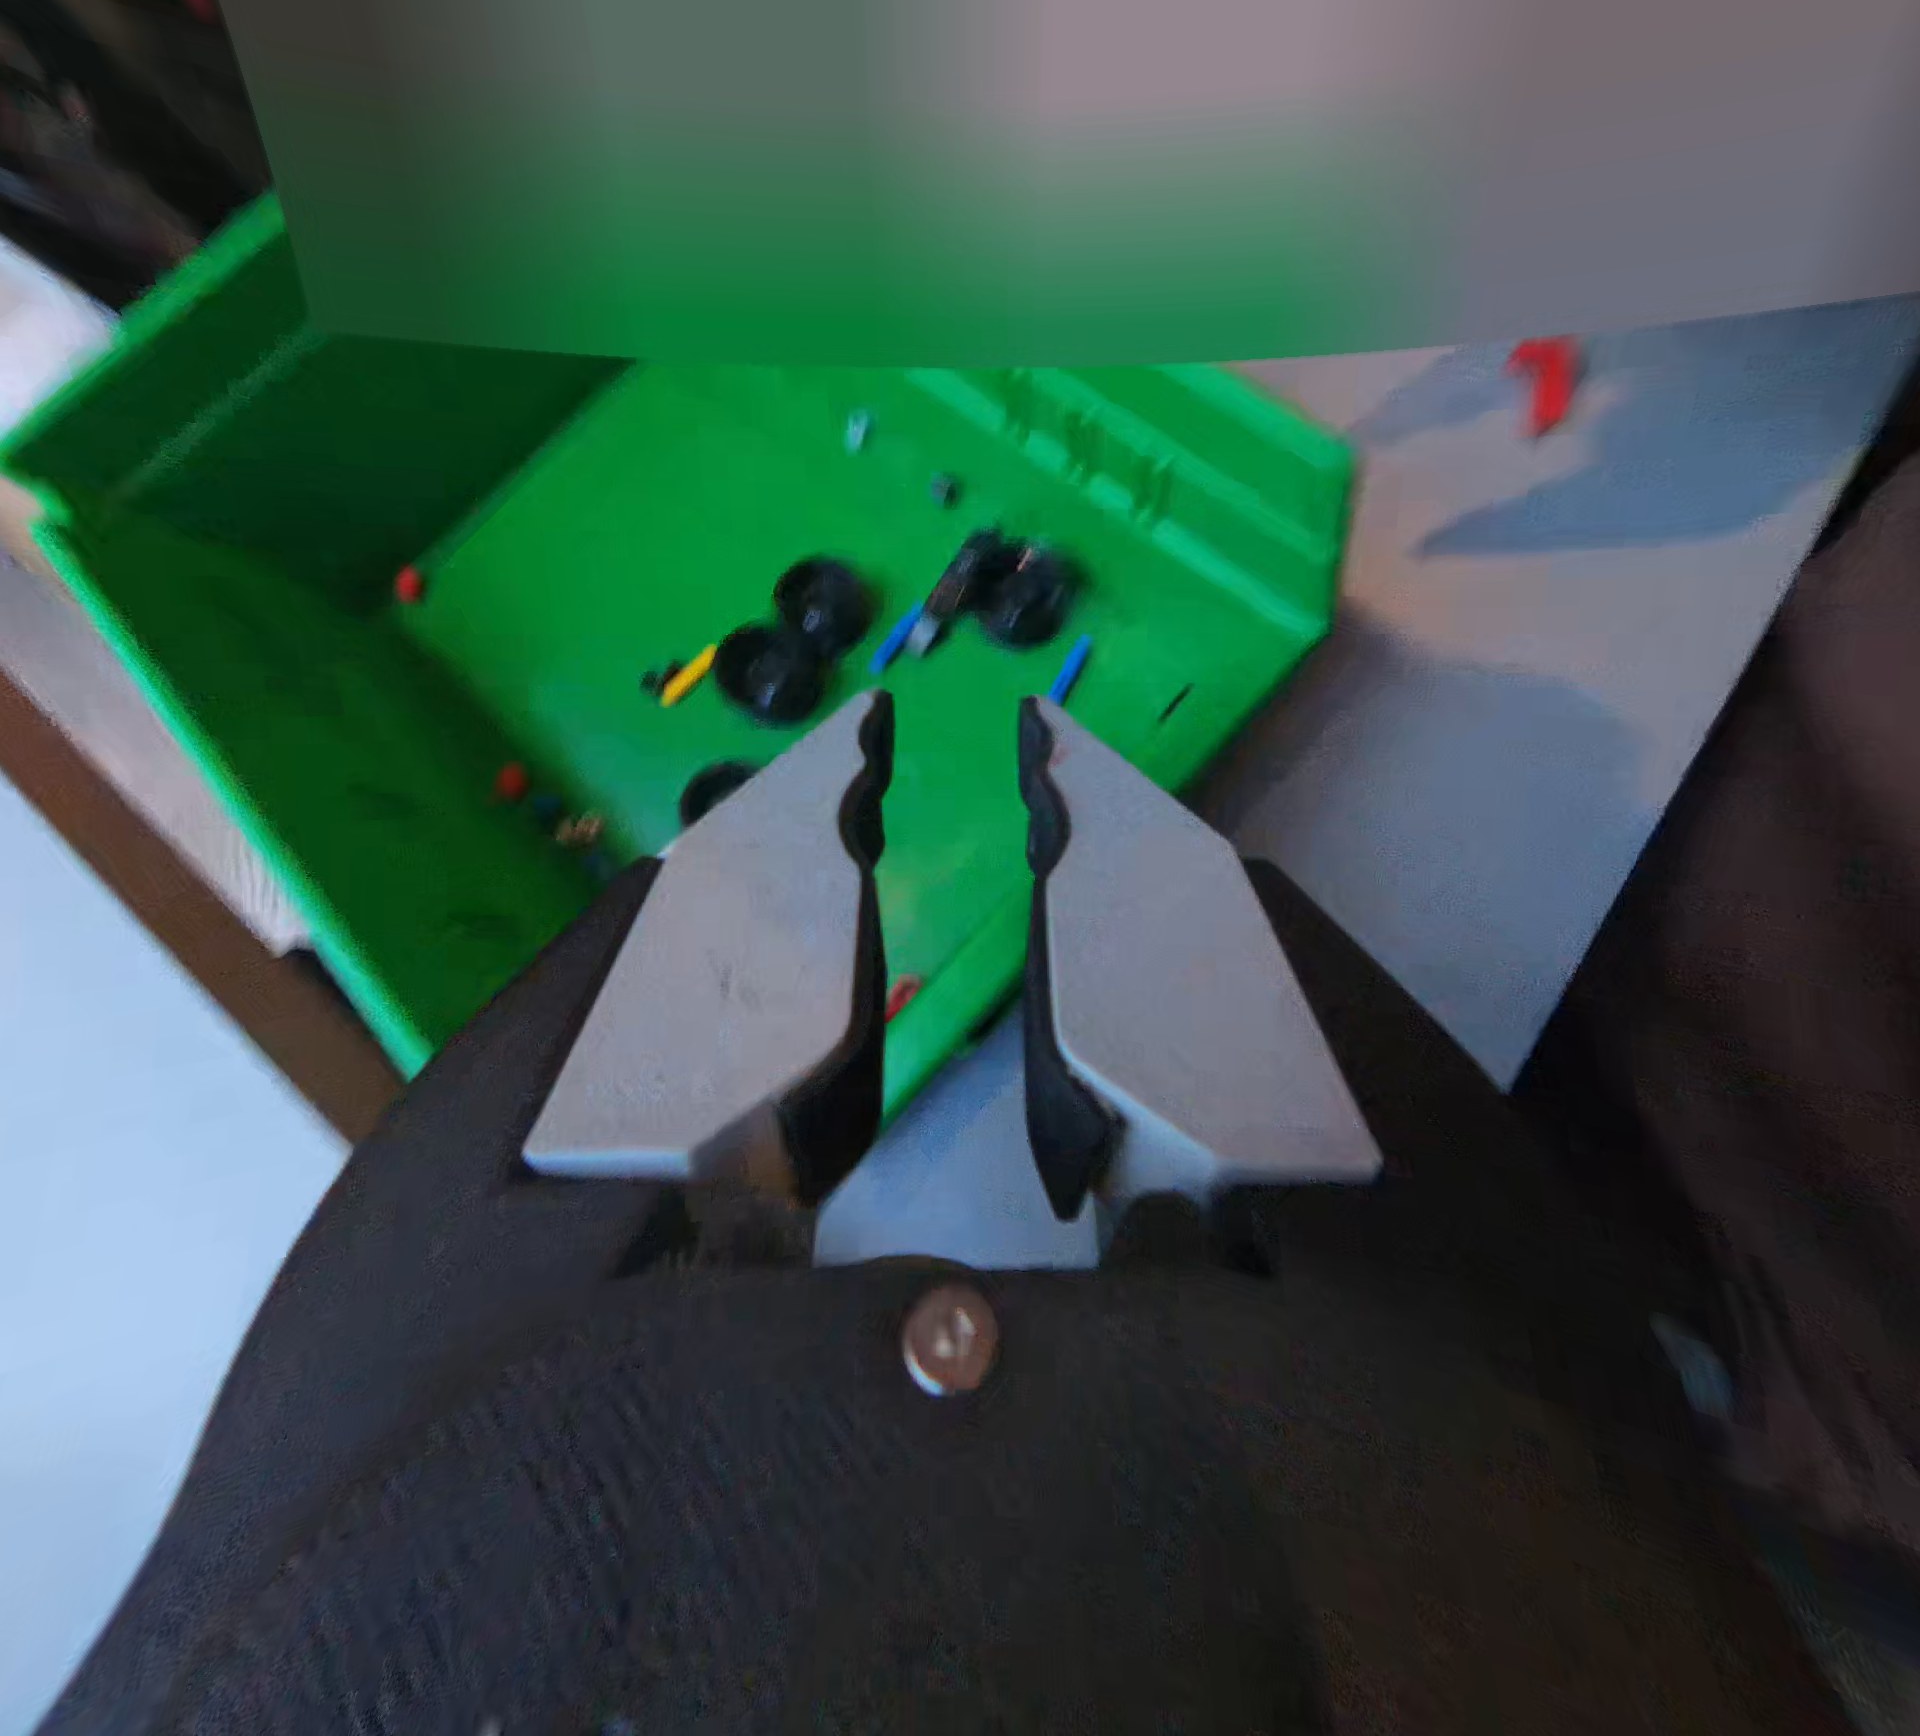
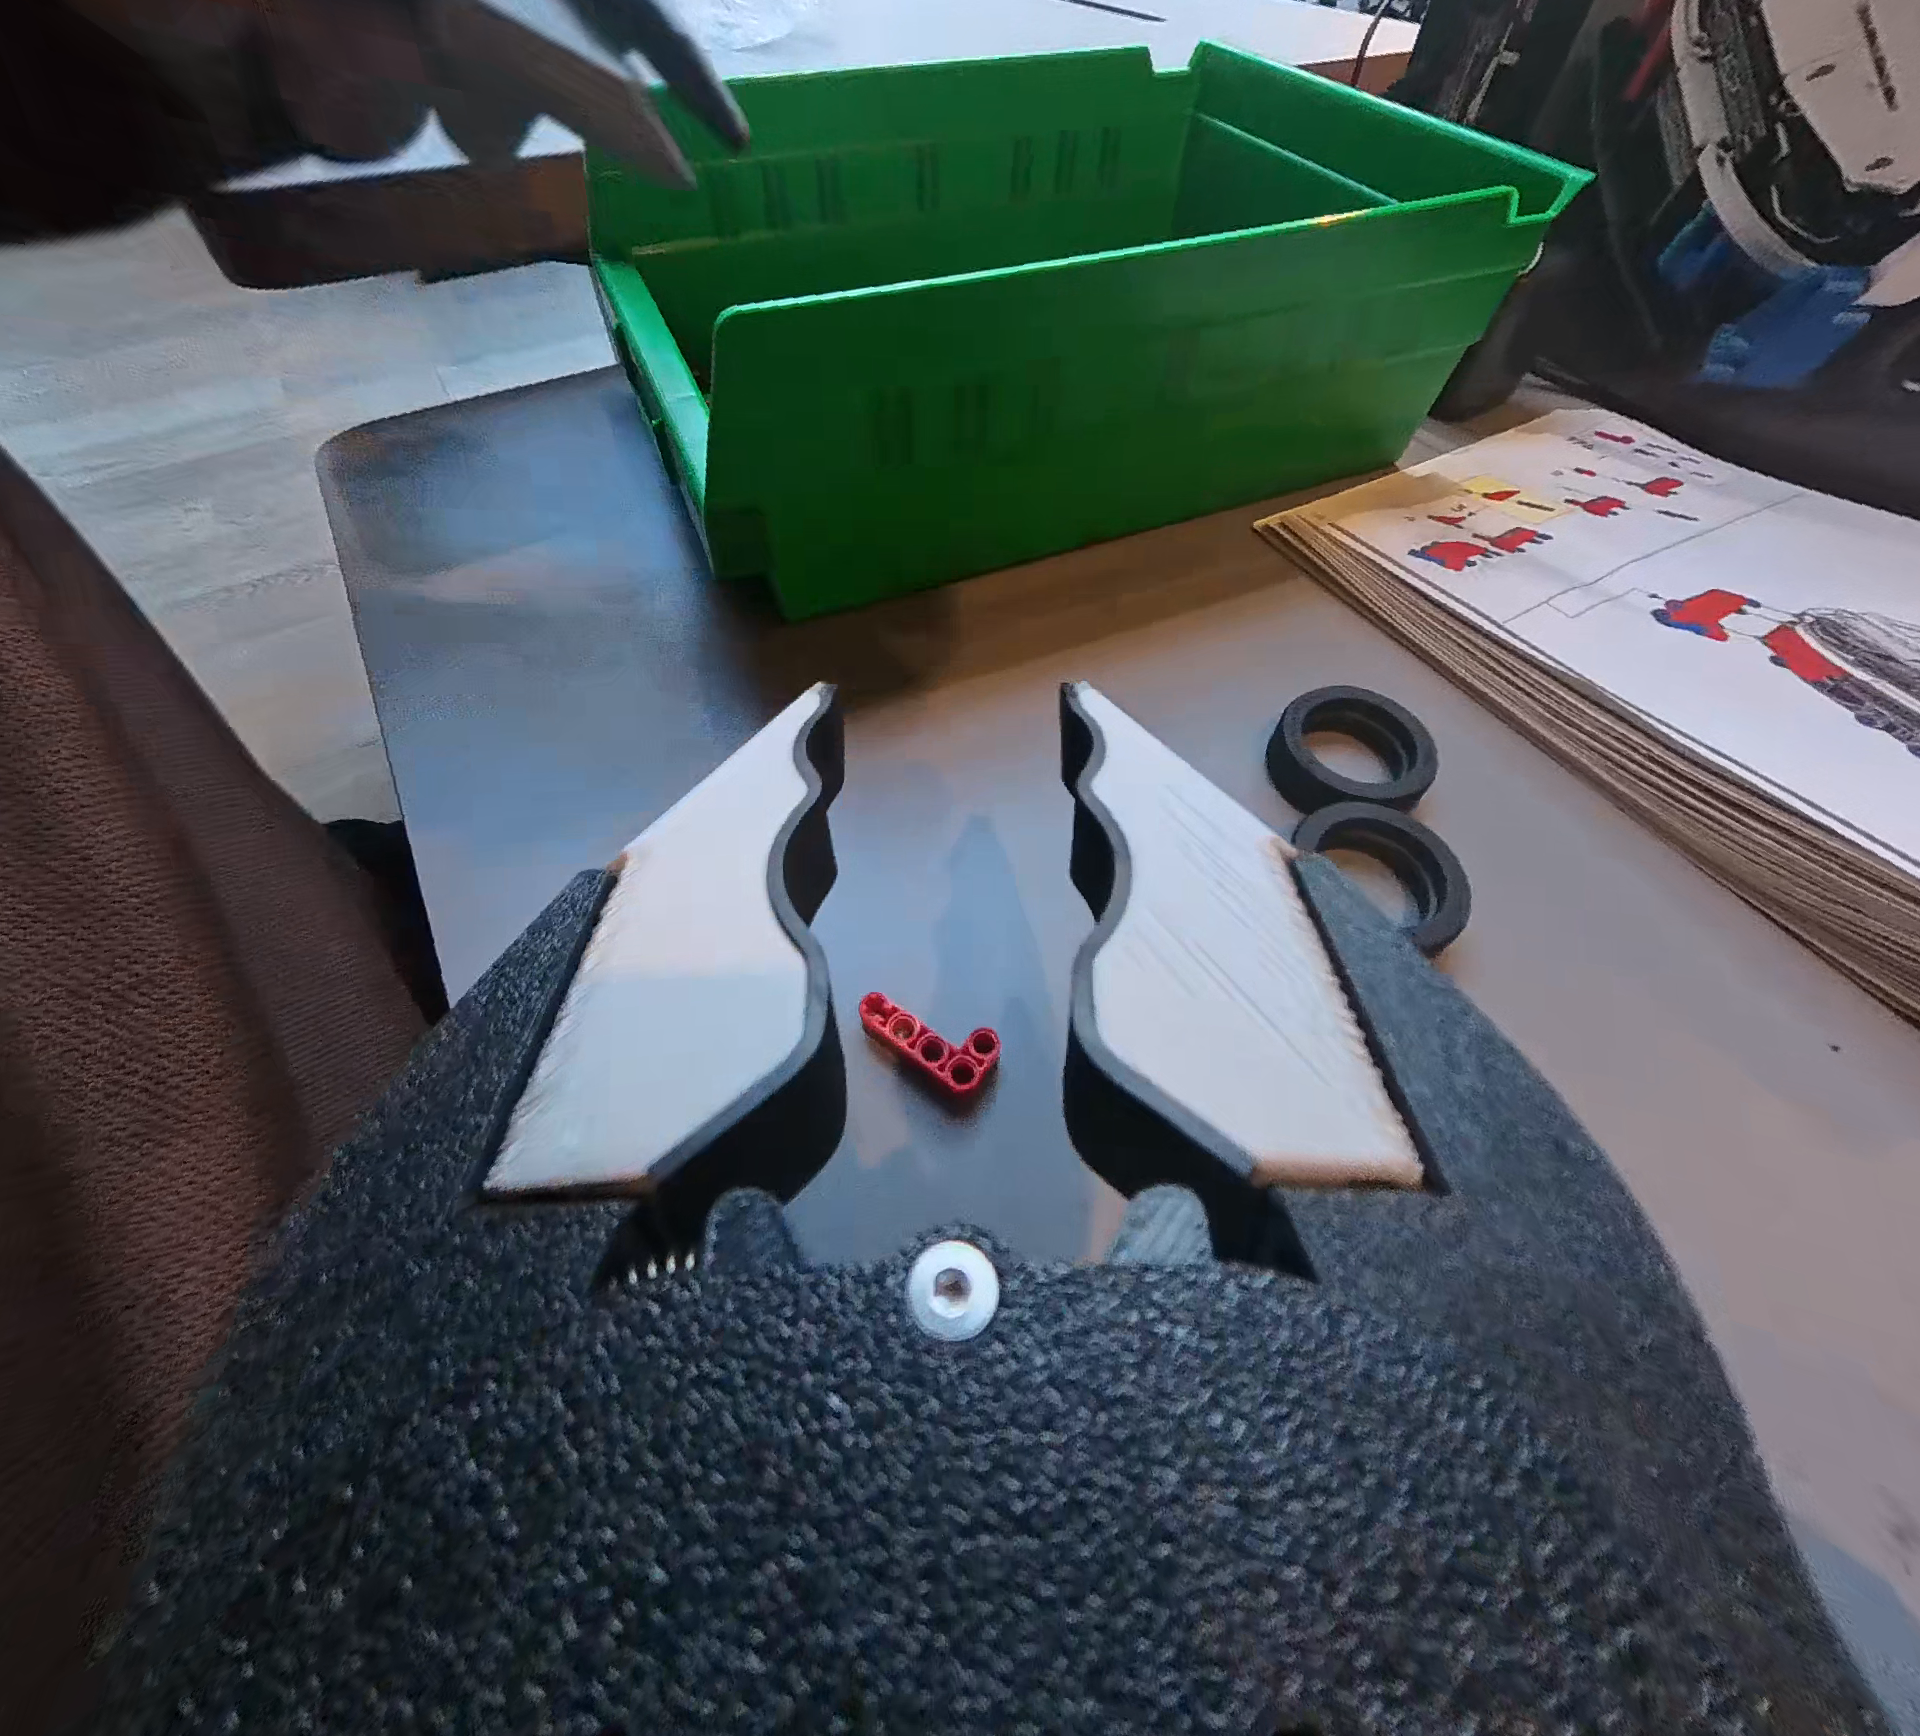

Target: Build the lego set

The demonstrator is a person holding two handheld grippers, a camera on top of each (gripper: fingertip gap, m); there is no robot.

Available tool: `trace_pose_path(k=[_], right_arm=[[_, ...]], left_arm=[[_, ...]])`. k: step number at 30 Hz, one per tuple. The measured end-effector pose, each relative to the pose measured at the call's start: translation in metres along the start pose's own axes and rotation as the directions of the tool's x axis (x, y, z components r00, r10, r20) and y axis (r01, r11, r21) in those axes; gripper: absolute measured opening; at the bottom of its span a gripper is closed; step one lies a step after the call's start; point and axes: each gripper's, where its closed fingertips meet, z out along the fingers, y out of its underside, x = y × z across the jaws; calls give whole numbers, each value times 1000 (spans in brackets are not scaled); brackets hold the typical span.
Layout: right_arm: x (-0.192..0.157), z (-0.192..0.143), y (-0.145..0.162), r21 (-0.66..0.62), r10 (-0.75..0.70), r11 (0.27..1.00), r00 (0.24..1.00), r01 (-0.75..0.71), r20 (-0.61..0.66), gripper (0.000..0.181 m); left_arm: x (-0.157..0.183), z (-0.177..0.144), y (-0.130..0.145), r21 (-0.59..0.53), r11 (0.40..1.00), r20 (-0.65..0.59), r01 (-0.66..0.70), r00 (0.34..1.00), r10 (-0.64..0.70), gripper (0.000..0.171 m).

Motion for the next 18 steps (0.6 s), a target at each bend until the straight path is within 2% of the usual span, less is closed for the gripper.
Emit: trace_pose_path(k=[2,4,5,8,10,13,15,18], right_arm=[[0,0,0,1,3,1000,1000,-3,6,42],[0,-1,-1,10,4,1000,1000,-4,5,41],[0,-2,-2,15,5,1000,1000,-5,7,41],[-2,-4,-5,38,-6,999,1000,6,8,41],[-3,-7,-7,58,-22,998,1000,22,-2,39],[-7,-10,-10,81,-52,995,999,52,-1,38],[-11,-12,-11,93,-77,993,997,76,1,36],[-12,-13,-12,105,-89,990,996,89,-5,34]], left_arm=[[-16,5,17,-220,976,-50,-1,999,-10,24],[-22,13,35,-398,915,-118,-60,993,14,20],[-28,17,46,-477,873,-135,-105,990,46,20],[-30,21,80,-690,690,-262,-217,964,41,27],[-21,24,93,-738,614,-355,-280,935,-1,25],[-25,27,111,-820,487,-355,-301,935,-20,20],[-20,26,113,-830,462,-380,-312,923,-58,9],[-21,26,114,-852,428,-369,-301,926,-83,13]])
